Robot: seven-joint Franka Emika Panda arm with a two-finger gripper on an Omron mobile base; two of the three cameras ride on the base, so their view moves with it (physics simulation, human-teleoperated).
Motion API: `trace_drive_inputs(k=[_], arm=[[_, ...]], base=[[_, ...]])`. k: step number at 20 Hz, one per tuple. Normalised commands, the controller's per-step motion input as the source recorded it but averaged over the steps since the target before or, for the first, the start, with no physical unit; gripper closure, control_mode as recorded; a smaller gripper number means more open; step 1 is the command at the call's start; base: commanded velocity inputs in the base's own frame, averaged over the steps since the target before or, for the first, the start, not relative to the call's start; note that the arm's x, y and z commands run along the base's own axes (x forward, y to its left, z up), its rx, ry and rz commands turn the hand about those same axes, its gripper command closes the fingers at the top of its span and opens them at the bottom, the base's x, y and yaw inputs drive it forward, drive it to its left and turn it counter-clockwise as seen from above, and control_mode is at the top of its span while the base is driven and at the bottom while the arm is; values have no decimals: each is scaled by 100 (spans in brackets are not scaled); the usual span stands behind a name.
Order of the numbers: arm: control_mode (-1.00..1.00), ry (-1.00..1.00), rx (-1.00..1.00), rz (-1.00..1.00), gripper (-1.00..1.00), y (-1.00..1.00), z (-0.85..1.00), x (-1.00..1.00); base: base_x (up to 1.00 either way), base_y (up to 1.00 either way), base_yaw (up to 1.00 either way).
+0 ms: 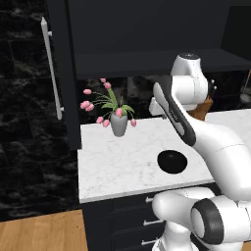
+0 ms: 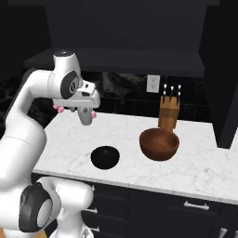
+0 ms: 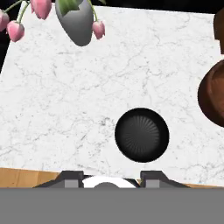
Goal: Pick up the bowls on the counter and stack them on top of one another in the open cabinet. Place the smaller bowl on top of the larger bowl.
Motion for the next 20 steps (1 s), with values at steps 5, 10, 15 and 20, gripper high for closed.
trace_drive_inputs(k=[5,10,15,20], arm=[[-100,-15,4,-4,-100,-4,-2,-61],[-100,4,7,-8,-100,-31,-39,-84],[-100,10,0,-10,-100,-49,-52,-62],[-100,18,0,-12,-100,-39,-60,-4]], base=[[0,0,0],[0,0,0],[0,0,0],[0,0,0]])
